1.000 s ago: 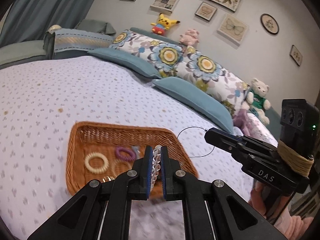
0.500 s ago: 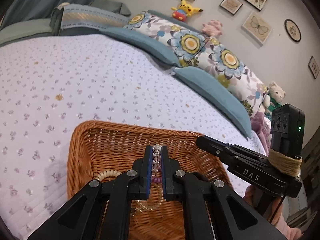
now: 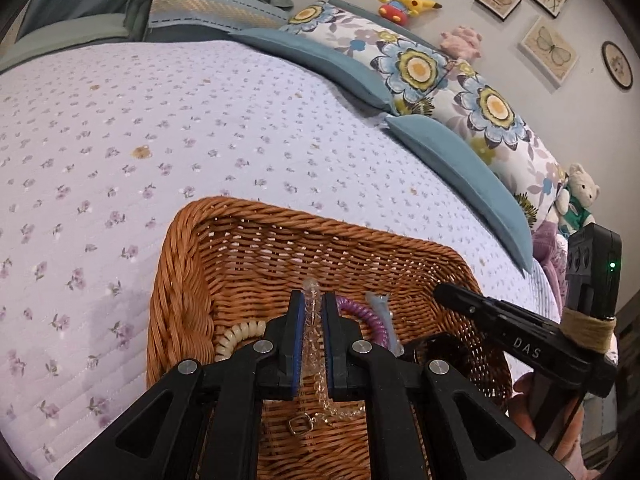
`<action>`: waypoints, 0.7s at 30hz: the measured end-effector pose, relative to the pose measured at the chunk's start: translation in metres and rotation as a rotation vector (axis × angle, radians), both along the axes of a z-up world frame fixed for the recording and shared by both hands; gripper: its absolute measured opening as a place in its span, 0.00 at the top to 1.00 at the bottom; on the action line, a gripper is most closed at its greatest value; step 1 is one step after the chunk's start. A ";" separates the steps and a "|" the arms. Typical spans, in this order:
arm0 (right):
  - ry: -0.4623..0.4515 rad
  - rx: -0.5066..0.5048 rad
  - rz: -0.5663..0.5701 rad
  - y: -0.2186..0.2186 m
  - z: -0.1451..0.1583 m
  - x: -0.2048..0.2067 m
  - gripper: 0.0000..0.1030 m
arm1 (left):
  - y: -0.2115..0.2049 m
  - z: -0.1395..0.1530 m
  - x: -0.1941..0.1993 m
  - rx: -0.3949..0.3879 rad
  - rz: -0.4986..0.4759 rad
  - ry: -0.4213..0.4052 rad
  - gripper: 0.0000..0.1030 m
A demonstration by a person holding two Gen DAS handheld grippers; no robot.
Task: Organize jewelry
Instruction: 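Carry the pendant and bead chain into the wicker basket and open both grippers, then grasp the silver keychain with the right gripper while the left gripper grasps a small silver charm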
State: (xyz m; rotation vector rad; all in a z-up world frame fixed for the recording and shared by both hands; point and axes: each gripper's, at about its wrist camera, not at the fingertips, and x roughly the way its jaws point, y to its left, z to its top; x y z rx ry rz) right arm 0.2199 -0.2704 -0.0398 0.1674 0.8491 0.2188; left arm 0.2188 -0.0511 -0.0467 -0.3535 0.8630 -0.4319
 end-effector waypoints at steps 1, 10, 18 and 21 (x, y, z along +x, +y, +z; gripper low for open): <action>-0.001 0.004 -0.002 -0.001 0.000 -0.001 0.86 | 0.000 0.001 -0.001 0.001 0.001 -0.001 0.86; -0.041 0.028 -0.035 -0.016 0.026 -0.026 0.86 | 0.003 0.026 -0.025 0.009 0.007 -0.057 0.61; -0.100 0.046 -0.020 -0.023 0.055 -0.085 0.86 | 0.006 0.056 -0.079 -0.006 -0.011 -0.105 0.61; -0.107 0.051 0.018 -0.017 0.057 -0.114 0.86 | 0.007 0.063 -0.109 -0.004 -0.012 -0.119 0.61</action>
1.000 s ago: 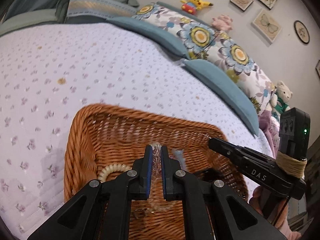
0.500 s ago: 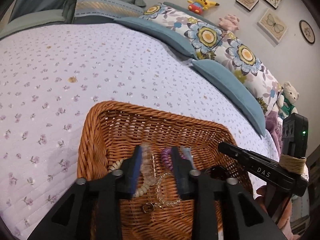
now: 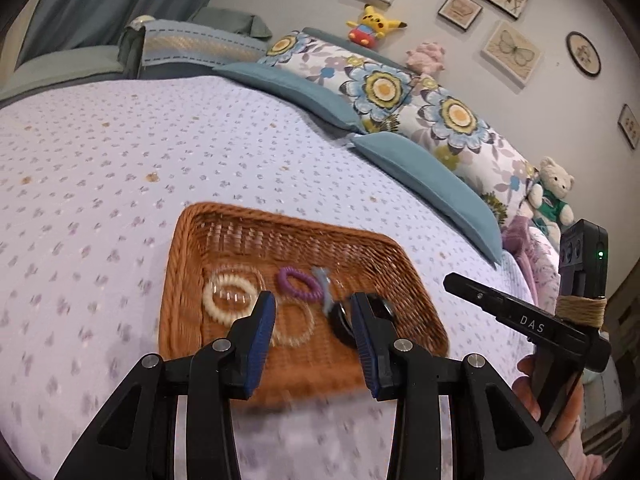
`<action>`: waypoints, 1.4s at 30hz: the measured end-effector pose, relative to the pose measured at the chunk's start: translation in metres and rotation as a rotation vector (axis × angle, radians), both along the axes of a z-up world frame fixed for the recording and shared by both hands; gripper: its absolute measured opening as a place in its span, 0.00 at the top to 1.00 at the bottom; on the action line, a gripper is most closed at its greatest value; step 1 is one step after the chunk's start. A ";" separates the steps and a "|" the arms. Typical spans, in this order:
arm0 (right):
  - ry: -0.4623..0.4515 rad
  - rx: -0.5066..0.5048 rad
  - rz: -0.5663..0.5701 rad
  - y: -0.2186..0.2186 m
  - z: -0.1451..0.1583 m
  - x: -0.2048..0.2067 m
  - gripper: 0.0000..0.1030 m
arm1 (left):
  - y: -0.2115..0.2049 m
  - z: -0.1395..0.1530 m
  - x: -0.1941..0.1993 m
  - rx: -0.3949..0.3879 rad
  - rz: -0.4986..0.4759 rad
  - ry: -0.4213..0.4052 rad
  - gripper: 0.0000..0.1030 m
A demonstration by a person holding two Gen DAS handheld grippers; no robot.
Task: Organize jewelry
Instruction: 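Grasp the silver keychain with the right gripper while the left gripper grasps a small silver charm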
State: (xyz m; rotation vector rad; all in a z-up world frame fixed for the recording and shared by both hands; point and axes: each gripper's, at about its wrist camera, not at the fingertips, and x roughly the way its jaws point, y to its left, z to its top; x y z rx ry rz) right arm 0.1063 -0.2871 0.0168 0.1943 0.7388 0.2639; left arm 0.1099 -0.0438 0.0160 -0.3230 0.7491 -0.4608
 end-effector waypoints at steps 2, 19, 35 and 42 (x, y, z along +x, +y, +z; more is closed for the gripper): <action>-0.008 0.000 0.031 0.007 -0.001 -0.020 0.86 | 0.002 0.001 -0.020 0.001 0.002 -0.003 0.61; 0.081 0.025 0.228 0.075 -0.067 -0.103 0.86 | 0.020 -0.051 -0.132 -0.019 0.055 0.140 0.61; 0.170 -0.040 0.351 0.117 -0.098 -0.090 0.72 | -0.004 -0.091 -0.145 0.141 -0.091 0.221 0.65; 0.196 -0.065 0.359 0.124 -0.107 -0.083 0.72 | -0.012 -0.093 -0.142 0.191 -0.105 0.214 0.70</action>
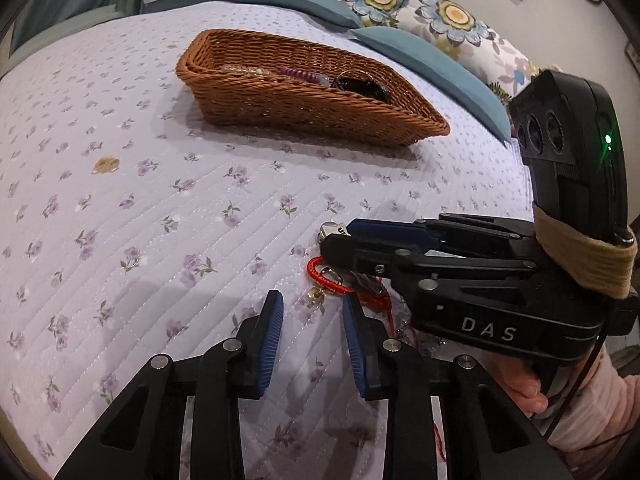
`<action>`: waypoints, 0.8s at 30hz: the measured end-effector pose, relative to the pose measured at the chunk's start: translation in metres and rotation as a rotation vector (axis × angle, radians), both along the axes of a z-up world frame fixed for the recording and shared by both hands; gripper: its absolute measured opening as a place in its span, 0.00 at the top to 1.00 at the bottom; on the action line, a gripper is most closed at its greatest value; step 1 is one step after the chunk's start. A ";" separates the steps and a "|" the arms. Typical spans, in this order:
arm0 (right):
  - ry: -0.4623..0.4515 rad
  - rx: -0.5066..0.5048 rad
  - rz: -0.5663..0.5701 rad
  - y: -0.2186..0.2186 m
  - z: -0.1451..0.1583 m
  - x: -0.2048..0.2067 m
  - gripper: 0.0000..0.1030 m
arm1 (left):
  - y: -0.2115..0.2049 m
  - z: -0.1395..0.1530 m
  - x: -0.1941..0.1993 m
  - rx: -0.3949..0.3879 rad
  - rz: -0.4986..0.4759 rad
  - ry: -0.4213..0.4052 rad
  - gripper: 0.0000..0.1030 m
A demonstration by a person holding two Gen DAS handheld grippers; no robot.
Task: Organize jewelry
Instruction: 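Grasp the silver keychain with the right gripper while the left gripper grasps a small silver charm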
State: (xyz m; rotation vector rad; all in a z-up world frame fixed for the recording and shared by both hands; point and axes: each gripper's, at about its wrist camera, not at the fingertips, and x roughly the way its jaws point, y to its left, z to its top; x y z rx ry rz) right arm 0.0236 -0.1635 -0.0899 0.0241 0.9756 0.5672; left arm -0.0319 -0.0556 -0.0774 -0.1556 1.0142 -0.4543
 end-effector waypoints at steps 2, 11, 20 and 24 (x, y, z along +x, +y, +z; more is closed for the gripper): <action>-0.005 -0.011 0.002 0.003 -0.001 0.001 0.72 | -0.005 0.000 0.002 0.013 -0.006 -0.004 0.71; 0.006 0.078 -0.062 -0.021 0.001 0.005 0.79 | -0.005 -0.002 0.003 0.026 -0.005 -0.012 0.90; 0.013 0.137 -0.158 -0.056 0.004 0.007 0.79 | 0.009 0.002 -0.002 0.050 0.059 -0.009 0.90; -0.014 0.124 -0.174 -0.060 0.008 0.004 0.79 | 0.015 0.007 -0.003 0.039 0.087 -0.011 0.90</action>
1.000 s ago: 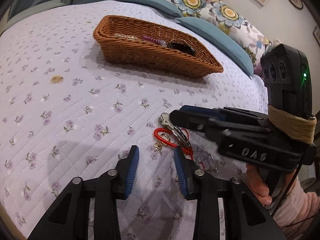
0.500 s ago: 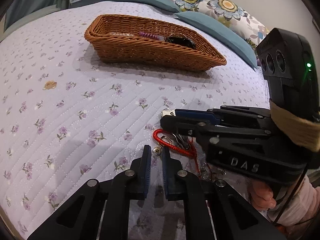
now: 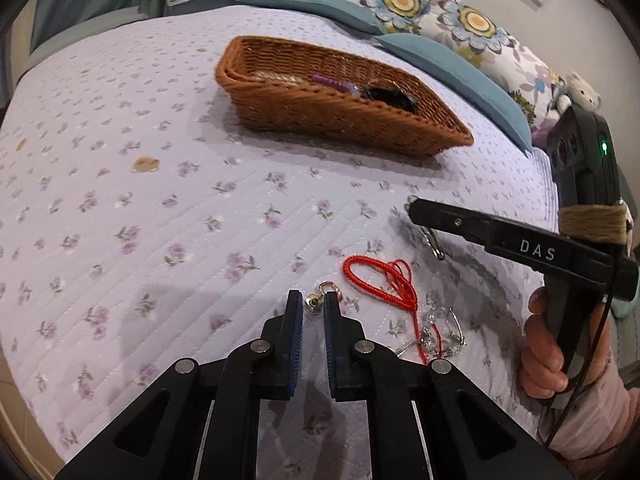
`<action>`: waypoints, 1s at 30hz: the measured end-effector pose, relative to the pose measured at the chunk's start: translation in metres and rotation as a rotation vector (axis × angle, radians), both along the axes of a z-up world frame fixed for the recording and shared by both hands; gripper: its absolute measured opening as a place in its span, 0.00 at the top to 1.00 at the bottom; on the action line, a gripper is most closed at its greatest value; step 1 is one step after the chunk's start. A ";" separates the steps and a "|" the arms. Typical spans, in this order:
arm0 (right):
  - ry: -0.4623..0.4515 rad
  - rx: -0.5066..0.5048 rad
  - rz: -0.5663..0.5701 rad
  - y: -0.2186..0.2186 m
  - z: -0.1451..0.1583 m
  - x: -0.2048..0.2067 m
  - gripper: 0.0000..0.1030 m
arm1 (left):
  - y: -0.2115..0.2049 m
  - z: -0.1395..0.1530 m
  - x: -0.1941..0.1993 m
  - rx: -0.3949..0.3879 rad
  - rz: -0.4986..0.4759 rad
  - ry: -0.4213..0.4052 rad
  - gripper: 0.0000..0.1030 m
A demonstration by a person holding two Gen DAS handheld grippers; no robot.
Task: Organize jewelry
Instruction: 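Grasp the silver keychain with the right gripper while the left gripper grasps a small silver charm, then carry the keychain and charm into the basket and open both grippers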
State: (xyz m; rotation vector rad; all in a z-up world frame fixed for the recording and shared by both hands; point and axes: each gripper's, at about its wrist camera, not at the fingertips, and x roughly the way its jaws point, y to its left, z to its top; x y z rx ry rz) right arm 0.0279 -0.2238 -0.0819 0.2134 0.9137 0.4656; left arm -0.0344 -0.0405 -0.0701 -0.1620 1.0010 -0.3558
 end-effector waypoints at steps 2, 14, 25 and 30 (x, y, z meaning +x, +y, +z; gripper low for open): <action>-0.014 -0.015 -0.008 -0.001 0.003 -0.002 0.79 | 0.003 0.004 0.001 -0.026 0.007 -0.009 0.90; -0.051 0.090 -0.060 -0.034 0.049 0.008 0.79 | -0.002 0.055 0.031 -0.022 0.002 -0.120 0.90; -0.173 -0.008 -0.215 -0.079 0.093 0.081 0.79 | -0.014 0.095 0.138 -0.052 0.031 -0.218 0.90; -0.131 -0.029 -0.234 -0.087 0.073 0.115 0.79 | -0.014 0.064 0.178 -0.072 0.056 -0.172 0.90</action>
